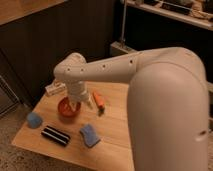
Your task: Drag the ceramic bowl in a circle
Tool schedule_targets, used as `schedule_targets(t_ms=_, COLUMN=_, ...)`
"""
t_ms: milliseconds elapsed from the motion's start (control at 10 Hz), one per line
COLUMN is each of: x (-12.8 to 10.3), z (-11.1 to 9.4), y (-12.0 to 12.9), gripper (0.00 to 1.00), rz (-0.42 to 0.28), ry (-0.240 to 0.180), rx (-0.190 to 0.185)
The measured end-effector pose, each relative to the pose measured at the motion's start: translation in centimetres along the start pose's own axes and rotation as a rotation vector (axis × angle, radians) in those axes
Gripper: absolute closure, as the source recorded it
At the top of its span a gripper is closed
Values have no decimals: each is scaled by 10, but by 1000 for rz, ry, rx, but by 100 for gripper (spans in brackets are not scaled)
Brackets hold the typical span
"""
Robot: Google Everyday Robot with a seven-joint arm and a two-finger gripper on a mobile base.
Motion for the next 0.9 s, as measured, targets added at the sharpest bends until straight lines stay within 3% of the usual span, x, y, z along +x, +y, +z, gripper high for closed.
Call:
schedule_targets(t_ms=200, x=-25, z=7, y=10, gripper=35, rz=14, ry=-19, rx=19)
schedule_targets(t_ms=400, x=-38, z=17, y=22, gripper=35, rz=26, ry=-21, rx=9)
schedule_targets(t_ms=700, x=-46, z=43, y=27, gripper=35, rz=66, ry=-6, rx=-65)
schedule_targets(t_ms=900, x=-43, z=65, y=23, gripper=35, rz=71, ry=20, rx=-88)
